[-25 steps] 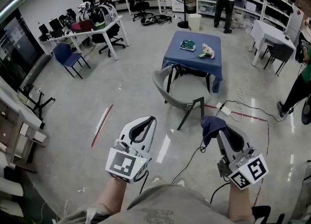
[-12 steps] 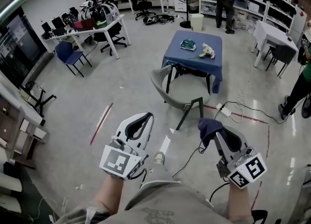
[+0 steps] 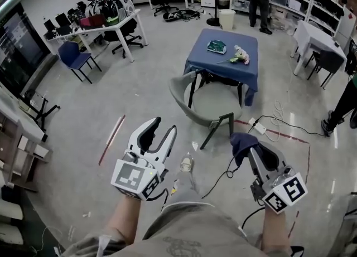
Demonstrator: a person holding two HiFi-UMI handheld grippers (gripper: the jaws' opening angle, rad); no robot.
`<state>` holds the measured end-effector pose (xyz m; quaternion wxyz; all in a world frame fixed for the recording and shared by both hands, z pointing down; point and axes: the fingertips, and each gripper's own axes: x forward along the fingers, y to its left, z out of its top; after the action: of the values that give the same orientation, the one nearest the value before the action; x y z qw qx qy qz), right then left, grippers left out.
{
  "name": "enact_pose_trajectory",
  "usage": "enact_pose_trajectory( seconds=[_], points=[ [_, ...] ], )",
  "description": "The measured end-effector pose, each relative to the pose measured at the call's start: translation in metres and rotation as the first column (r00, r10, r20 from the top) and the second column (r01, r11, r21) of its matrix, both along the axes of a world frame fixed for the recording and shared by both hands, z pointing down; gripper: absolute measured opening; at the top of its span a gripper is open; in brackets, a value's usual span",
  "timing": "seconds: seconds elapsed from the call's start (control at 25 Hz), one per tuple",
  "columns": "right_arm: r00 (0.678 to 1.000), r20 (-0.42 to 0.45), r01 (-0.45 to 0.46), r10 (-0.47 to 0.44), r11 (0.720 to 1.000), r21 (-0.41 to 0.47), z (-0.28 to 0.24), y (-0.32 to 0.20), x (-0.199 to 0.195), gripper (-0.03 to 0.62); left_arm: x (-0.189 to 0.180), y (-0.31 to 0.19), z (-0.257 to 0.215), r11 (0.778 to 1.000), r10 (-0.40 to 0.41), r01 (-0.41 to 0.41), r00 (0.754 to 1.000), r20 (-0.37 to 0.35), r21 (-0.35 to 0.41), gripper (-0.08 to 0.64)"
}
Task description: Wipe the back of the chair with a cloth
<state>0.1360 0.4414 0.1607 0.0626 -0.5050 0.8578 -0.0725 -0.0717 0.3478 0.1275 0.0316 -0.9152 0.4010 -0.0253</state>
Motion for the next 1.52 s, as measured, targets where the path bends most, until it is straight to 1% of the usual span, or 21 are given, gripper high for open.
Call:
enact_pose_trajectory(
  seconds=[0.12, 0.24, 0.36, 0.48, 0.68, 0.8, 0.96, 1.12, 1.32, 1.52],
  points=[
    [1.000, -0.005, -0.007, 0.007, 1.000, -0.017, 0.006, -0.026, 0.004, 0.071, -0.002, -0.026, 0.006, 1.000, -0.007, 0.007, 1.000, -0.003, -0.009, 0.183],
    [1.000, -0.014, -0.015, 0.014, 0.999, -0.035, 0.011, -0.060, 0.009, 0.071, -0.003, -0.057, 0.012, 0.999, -0.008, 0.008, 1.000, 0.001, -0.044, 0.183],
    [1.000, -0.005, -0.029, 0.028, 0.997, -0.070, 0.019, -0.100, 0.010, 0.071, -0.003, -0.090, 0.016, 0.997, -0.005, 0.007, 1.000, 0.031, -0.070, 0.183],
    [0.999, 0.008, -0.034, 0.035, 0.994, -0.108, 0.026, -0.141, 0.008, 0.071, -0.005, -0.131, 0.023, 0.995, -0.006, 0.012, 0.998, 0.064, -0.101, 0.183],
    [0.999, 0.007, -0.045, 0.046, 0.987, -0.152, 0.032, -0.214, 0.003, 0.071, -0.011, -0.204, 0.030, 0.989, -0.002, 0.014, 0.996, 0.086, -0.144, 0.182],
    [0.999, 0.009, -0.050, 0.052, 0.982, -0.180, 0.039, -0.259, -0.004, 0.071, -0.012, -0.248, 0.043, 0.982, 0.020, -0.001, 0.995, 0.094, -0.191, 0.183],
    [0.999, -0.020, -0.031, 0.027, 0.980, -0.195, 0.055, -0.324, -0.024, 0.071, -0.017, -0.306, 0.074, 0.964, 0.038, -0.011, 0.994, 0.098, -0.267, 0.183],
    [0.999, -0.042, -0.039, 0.030, 0.971, -0.235, 0.082, -0.386, -0.035, 0.071, -0.019, -0.356, 0.110, 0.937, 0.057, -0.019, 0.993, 0.100, -0.348, 0.183],
    [0.996, -0.060, -0.083, 0.069, 0.959, -0.270, 0.125, -0.450, -0.042, 0.071, -0.021, -0.401, 0.156, 0.905, 0.087, -0.030, 0.989, 0.116, -0.424, 0.184],
    [0.995, -0.066, -0.092, 0.075, 0.946, -0.310, 0.164, -0.496, -0.044, 0.071, -0.018, -0.429, 0.197, 0.871, 0.084, -0.009, 0.988, 0.132, -0.491, 0.192]
  ],
)
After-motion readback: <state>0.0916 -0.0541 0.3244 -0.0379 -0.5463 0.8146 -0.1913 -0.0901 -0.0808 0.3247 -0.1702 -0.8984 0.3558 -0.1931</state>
